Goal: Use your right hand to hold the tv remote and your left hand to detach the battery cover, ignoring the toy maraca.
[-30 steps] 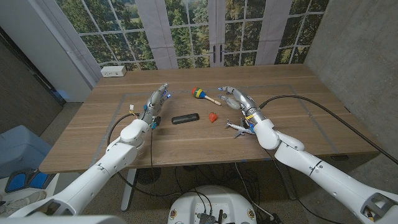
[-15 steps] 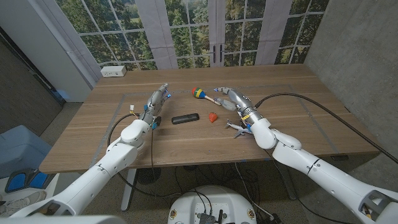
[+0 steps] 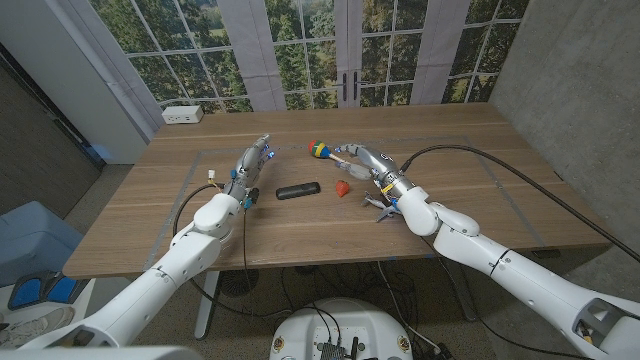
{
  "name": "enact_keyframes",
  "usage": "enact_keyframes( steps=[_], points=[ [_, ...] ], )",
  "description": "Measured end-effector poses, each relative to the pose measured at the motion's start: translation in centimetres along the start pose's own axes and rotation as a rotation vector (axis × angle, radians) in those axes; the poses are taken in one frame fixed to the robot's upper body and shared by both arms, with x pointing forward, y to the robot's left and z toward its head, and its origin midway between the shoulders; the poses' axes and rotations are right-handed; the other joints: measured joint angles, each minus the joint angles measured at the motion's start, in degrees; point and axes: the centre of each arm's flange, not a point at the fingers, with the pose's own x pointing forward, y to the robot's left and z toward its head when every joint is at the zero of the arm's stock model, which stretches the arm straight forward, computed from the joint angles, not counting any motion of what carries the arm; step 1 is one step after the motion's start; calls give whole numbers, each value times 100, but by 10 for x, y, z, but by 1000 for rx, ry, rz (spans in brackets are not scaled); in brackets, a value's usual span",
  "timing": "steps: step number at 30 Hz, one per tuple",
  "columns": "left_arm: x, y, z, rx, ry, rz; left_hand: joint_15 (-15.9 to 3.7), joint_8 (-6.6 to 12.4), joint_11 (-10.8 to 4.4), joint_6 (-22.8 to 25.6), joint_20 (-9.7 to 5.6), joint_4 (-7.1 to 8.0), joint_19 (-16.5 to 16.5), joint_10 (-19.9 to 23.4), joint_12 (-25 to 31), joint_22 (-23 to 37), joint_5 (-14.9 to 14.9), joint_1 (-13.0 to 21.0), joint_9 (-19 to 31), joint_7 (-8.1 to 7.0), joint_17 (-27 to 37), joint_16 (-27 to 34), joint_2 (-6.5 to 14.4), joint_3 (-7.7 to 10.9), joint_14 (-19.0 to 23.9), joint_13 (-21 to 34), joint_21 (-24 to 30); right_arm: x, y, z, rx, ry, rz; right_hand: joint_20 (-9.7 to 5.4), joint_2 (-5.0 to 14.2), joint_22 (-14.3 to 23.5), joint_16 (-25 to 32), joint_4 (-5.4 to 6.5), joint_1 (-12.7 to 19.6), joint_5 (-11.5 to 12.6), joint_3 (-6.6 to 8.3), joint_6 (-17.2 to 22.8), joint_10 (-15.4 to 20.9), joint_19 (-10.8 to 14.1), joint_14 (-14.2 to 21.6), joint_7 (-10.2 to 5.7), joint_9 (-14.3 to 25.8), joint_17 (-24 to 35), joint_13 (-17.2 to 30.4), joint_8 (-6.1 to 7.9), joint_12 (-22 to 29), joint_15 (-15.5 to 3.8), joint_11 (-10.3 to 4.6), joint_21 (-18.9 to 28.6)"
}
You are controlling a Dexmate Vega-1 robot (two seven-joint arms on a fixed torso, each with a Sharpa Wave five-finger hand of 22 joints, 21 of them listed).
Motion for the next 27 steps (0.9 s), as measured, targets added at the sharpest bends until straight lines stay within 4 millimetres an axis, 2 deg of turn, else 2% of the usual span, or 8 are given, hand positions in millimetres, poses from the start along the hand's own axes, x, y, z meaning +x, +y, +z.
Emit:
enact_keyframes(
  steps=[7,10,16,22,24,27],
  points=[
    [-5,1,0,-1,-3,4,0,0,0,0,-28,0,27,0,0,0,0,0,0,0,0,0,0,0,0,0,-22,3,5,4,-12,-8,33,0,-1,0,0,18,1,0,-18,0,0,0,0,0,0,0,0,0,-45,0,0,0],
    [-5,1,0,-1,-6,6,20,0,0,0,-28,-23,33,0,0,0,0,0,0,0,1,0,0,23,20,0,-22,4,6,7,-12,-13,35,0,-96,0,0,25,98,0,-24,0,1,0,0,0,0,1,0,0,-45,0,-1,0],
    [-11,2,0,-3,-6,11,8,0,0,15,-14,-23,82,-1,0,0,0,-1,0,-16,1,0,1,24,32,0,-22,6,10,9,-25,-17,62,0,-51,0,0,25,142,0,-24,0,31,0,1,0,-1,1,0,0,-45,0,-31,0],
    [-15,3,-2,-4,-3,19,32,0,31,62,-26,-21,178,50,0,0,0,-91,0,0,1,0,91,26,114,0,-48,8,13,13,-32,-19,78,0,-51,0,0,49,142,0,-48,-5,31,0,1,-5,-1,1,5,0,-45,0,-30,0],
    [-17,4,-3,-7,-1,22,10,0,53,84,0,20,205,73,0,1,28,-91,0,22,13,0,91,68,152,0,-67,10,15,15,-35,-20,84,0,-51,0,0,49,142,0,-48,-21,31,0,1,-21,-1,1,28,0,-45,0,-30,0],
    [-19,5,-4,-12,0,26,19,0,76,125,-41,98,246,136,0,31,32,-91,24,63,15,17,91,147,189,0,-67,12,16,17,-40,-22,92,0,-51,0,0,59,142,-1,-59,-22,31,0,-1,-22,-1,1,29,0,-44,-2,-30,-29]
  ],
)
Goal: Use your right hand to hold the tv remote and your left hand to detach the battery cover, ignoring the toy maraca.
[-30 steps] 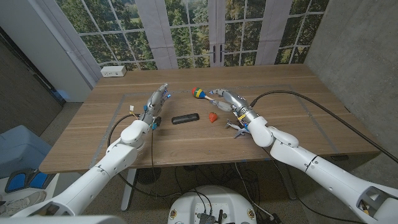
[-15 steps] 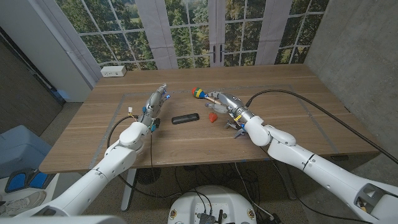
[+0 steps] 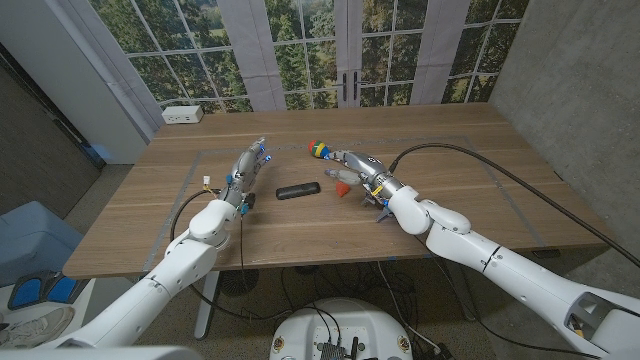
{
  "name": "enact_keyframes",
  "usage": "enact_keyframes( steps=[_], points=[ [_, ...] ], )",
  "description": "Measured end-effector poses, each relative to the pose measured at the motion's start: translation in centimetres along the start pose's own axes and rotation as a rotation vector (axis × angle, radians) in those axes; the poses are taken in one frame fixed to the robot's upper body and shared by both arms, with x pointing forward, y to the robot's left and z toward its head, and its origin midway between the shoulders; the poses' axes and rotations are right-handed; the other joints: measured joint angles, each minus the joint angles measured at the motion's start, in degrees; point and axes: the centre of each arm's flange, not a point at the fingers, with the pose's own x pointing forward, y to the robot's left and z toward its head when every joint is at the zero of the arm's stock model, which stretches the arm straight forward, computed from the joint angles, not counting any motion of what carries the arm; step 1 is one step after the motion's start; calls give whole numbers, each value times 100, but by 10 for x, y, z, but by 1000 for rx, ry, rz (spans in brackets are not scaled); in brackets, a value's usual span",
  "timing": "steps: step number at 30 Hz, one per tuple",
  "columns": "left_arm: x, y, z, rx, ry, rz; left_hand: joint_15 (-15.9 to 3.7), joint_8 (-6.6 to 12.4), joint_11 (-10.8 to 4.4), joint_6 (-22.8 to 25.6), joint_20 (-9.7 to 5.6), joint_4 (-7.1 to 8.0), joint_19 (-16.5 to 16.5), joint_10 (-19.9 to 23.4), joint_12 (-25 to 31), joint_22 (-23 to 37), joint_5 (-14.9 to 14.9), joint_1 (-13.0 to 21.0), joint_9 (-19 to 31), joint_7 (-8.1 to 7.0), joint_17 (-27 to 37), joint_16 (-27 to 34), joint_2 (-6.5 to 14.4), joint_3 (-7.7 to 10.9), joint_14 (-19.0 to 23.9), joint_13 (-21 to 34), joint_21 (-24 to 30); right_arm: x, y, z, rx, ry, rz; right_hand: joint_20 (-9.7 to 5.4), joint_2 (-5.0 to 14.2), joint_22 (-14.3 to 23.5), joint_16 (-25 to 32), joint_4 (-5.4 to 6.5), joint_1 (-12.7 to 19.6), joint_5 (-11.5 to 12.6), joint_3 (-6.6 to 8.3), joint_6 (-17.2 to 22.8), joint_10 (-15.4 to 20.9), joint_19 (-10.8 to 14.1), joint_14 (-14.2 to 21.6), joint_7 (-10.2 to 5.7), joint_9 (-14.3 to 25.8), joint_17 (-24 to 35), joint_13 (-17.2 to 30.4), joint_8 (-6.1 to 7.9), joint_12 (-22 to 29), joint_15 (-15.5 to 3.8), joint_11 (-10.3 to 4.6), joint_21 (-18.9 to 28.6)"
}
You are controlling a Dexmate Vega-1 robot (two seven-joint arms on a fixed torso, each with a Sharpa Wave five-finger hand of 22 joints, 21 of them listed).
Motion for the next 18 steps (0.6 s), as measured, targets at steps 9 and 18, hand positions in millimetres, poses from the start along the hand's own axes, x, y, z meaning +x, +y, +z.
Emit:
enact_keyframes(
  steps=[9,18],
  points=[
    [-4,3,-1,-16,-3,1,-15,0,78,49,16,56,111,78,0,1,40,174,6,91,-16,28,102,418,103,0,-89,7,4,5,-11,1,22,0,60,0,-24,29,61,-1,-29,-40,-42,0,-93,-40,0,0,0,0,0,-29,-41,-17],
    [-6,8,-3,-24,-7,0,14,42,67,375,6,100,261,293,0,0,1,517,5,33,-12,28,228,894,192,0,-166,15,10,9,-22,12,47,0,60,0,-24,12,61,-2,-77,-124,-125,0,-145,-79,-1,1,-1,-23,-41,-20,-81,-22]
  ],
)
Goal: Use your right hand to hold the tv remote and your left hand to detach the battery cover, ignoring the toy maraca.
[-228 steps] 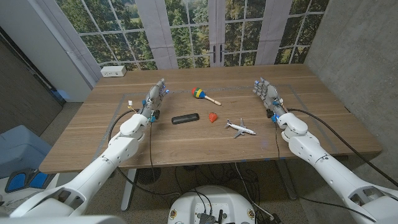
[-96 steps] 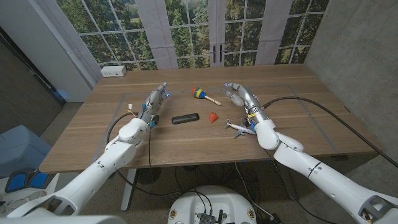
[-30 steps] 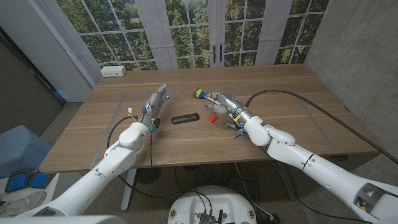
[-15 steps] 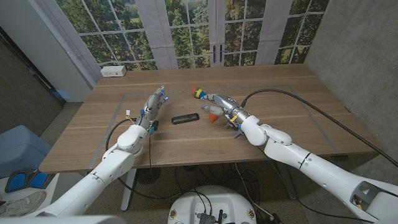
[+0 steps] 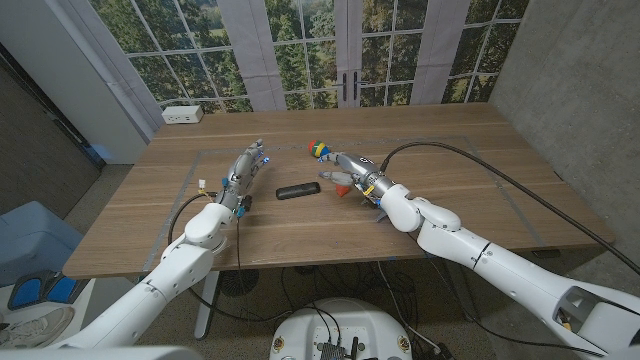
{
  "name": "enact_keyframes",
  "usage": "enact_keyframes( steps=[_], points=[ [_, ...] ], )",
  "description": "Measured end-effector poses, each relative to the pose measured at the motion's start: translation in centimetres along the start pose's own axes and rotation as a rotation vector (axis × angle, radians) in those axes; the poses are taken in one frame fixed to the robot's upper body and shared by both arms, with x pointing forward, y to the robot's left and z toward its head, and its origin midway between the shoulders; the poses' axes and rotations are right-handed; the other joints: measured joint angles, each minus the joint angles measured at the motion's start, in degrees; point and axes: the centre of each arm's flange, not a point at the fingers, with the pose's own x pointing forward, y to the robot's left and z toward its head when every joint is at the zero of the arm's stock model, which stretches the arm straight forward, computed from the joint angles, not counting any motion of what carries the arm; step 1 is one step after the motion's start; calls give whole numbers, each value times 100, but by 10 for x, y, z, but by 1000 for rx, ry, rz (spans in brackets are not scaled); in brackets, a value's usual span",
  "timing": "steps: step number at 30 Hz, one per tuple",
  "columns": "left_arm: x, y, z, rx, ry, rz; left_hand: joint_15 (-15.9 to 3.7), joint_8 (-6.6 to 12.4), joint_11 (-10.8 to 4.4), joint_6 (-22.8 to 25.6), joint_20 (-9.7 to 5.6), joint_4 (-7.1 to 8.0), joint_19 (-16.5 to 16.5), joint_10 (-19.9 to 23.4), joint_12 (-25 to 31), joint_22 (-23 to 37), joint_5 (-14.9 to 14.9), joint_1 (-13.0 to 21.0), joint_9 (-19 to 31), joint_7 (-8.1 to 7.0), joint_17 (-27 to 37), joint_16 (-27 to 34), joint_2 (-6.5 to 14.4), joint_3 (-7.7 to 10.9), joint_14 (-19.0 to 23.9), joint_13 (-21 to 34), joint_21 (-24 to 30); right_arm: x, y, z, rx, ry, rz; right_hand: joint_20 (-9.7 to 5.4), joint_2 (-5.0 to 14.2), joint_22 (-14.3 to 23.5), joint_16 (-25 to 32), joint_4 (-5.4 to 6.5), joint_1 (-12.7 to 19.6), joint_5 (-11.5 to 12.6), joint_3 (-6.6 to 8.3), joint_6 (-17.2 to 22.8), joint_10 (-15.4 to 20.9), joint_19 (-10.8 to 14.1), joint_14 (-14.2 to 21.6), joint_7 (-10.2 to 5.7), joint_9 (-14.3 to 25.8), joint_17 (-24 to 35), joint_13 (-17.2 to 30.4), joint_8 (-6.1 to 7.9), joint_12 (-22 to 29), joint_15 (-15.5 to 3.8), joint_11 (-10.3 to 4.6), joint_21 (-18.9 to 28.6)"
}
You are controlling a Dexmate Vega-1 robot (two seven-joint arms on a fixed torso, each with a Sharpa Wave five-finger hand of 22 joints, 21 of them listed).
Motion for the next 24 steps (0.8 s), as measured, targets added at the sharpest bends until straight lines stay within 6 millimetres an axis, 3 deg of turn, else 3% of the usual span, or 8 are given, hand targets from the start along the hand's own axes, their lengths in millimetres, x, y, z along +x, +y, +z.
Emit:
enact_keyframes(
  steps=[6,24],
  points=[
    [-1,3,0,-3,-6,5,-13,0,0,43,25,34,36,62,0,0,0,79,0,37,12,0,-2,124,48,0,-21,4,3,3,-6,-2,14,0,-54,0,-41,12,54,-1,-37,-82,-62,0,-50,0,0,0,0,0,-44,31,0,-22],
    [-5,6,-1,-5,-12,20,-13,-24,-30,42,-5,120,66,92,0,-1,-33,126,-1,37,39,0,37,178,47,0,-65,10,14,11,-29,-11,54,0,-205,0,-62,-53,204,-56,-105,-173,-114,0,-49,31,0,-55,-1,0,-44,31,9,-43]
  ],
)
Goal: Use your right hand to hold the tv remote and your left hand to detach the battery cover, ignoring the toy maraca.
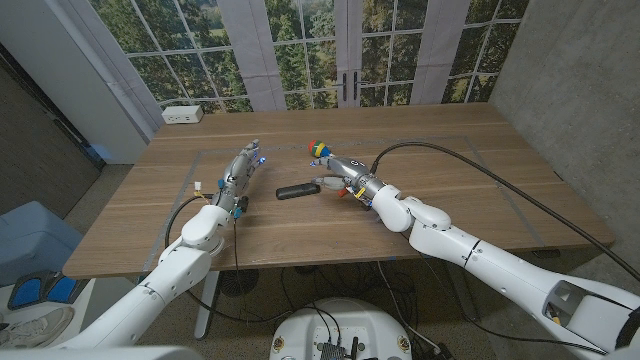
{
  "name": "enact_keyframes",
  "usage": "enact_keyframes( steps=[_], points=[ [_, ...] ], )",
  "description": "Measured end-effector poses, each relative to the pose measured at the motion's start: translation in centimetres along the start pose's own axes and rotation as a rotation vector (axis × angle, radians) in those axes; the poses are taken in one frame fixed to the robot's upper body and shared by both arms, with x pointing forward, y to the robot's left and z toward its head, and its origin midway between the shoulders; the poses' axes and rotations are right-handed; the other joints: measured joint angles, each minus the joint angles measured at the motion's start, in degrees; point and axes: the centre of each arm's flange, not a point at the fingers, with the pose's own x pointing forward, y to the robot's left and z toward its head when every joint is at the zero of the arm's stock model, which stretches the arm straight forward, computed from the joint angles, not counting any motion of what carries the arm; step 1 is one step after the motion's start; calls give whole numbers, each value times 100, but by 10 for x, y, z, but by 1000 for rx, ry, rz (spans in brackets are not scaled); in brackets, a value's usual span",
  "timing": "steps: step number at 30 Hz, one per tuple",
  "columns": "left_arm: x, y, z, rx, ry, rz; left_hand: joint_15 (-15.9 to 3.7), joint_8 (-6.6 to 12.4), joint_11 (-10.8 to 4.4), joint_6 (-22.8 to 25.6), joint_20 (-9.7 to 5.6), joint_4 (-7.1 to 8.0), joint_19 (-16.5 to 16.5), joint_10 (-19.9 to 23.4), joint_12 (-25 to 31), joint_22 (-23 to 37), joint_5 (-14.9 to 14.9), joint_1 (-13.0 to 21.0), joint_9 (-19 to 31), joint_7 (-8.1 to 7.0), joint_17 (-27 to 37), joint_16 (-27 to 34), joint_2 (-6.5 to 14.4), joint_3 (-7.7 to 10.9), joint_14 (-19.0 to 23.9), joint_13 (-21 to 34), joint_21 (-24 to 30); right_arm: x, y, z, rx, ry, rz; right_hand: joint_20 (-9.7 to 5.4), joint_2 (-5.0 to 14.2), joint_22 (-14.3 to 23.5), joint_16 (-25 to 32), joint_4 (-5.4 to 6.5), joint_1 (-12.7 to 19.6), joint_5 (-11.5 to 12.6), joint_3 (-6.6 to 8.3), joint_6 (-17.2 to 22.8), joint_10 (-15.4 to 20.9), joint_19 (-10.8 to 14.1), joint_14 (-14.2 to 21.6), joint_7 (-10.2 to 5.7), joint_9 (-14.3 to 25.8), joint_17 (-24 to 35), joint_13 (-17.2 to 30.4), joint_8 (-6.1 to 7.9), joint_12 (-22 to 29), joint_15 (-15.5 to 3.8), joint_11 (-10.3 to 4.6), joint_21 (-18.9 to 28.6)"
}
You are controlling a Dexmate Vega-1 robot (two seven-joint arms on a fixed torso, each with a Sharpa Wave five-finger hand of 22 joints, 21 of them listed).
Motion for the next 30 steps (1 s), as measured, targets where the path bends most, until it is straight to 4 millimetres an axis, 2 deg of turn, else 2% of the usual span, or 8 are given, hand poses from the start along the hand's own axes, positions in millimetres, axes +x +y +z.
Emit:
enact_keyframes(
  steps=[8,15,19,25,27,30],
  points=[
    [-4,0,2,4,-5,12,0,0,0,0,0,34,0,0,0,0,-62,0,0,0,-1,0,0,-31,0,0,-22,3,5,2,-5,-4,26,0,0,0,0,23,0,-18,-23,0,1,0,0,0,0,-27,0,0,0,0,1,0],
    [-7,0,2,8,0,24,0,0,0,0,0,104,0,0,0,-1,-83,0,-1,0,-1,0,0,-24,0,0,-27,5,8,3,-6,-7,51,0,-1,0,0,133,-3,-57,-132,0,14,0,0,0,0,-10,0,0,0,0,-12,-23],
    [-8,1,1,9,1,29,0,0,0,0,0,135,0,0,0,-1,-83,0,-1,0,24,0,0,-41,0,0,-45,7,10,5,-9,-10,63,0,-44,0,0,157,-49,-107,-156,22,56,0,1,21,0,-11,0,16,0,0,12,-23],
    [-9,1,1,11,3,31,0,0,0,0,0,158,0,-1,0,-1,-106,0,-1,0,26,0,0,-64,0,0,-45,11,13,7,-20,-17,80,42,-17,0,24,91,-77,-136,-221,146,130,42,135,20,0,-11,21,68,18,-31,23,-22],
    [-9,1,1,13,3,30,0,0,0,-1,0,158,-1,-1,0,-1,-105,0,-1,0,26,0,0,-64,0,0,-45,13,14,8,-27,-19,86,62,-25,0,45,90,-68,-136,-221,172,168,62,179,40,0,-11,28,90,49,-30,-19,-22],
    [-9,1,0,15,4,29,0,0,0,-1,0,182,-1,-1,0,-1,-105,0,-1,0,26,0,0,-88,0,0,-45,14,16,10,-43,-19,89,60,-151,0,68,19,61,-136,-193,232,231,65,218,17,0,-11,50,111,69,-30,1,-22]
  ],
)
